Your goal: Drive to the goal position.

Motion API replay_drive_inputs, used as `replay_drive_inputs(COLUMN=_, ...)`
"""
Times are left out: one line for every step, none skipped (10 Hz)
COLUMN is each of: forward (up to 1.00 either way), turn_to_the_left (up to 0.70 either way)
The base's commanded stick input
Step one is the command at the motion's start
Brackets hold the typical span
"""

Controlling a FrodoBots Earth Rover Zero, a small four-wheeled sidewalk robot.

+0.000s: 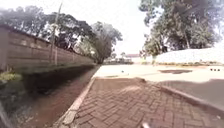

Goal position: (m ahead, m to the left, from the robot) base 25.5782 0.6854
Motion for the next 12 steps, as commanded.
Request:
replay_drive_inputs(forward=0.70, turn_to_the_left=0.00)
replay_drive_inputs(forward=0.70, turn_to_the_left=0.00)
replay_drive_inputs(forward=0.70, turn_to_the_left=0.00)
replay_drive_inputs(forward=0.70, turn_to_the_left=0.00)
replay_drive_inputs(forward=0.70, turn_to_the_left=0.00)
replay_drive_inputs(forward=0.70, turn_to_the_left=0.00)
replay_drive_inputs(forward=0.70, turn_to_the_left=0.00)
replay_drive_inputs(forward=0.70, turn_to_the_left=0.00)
replay_drive_inputs(forward=0.70, turn_to_the_left=0.00)
replay_drive_inputs(forward=0.70, turn_to_the_left=0.00)
replay_drive_inputs(forward=0.70, turn_to_the_left=0.00)
replay_drive_inputs(forward=0.70, turn_to_the_left=0.00)
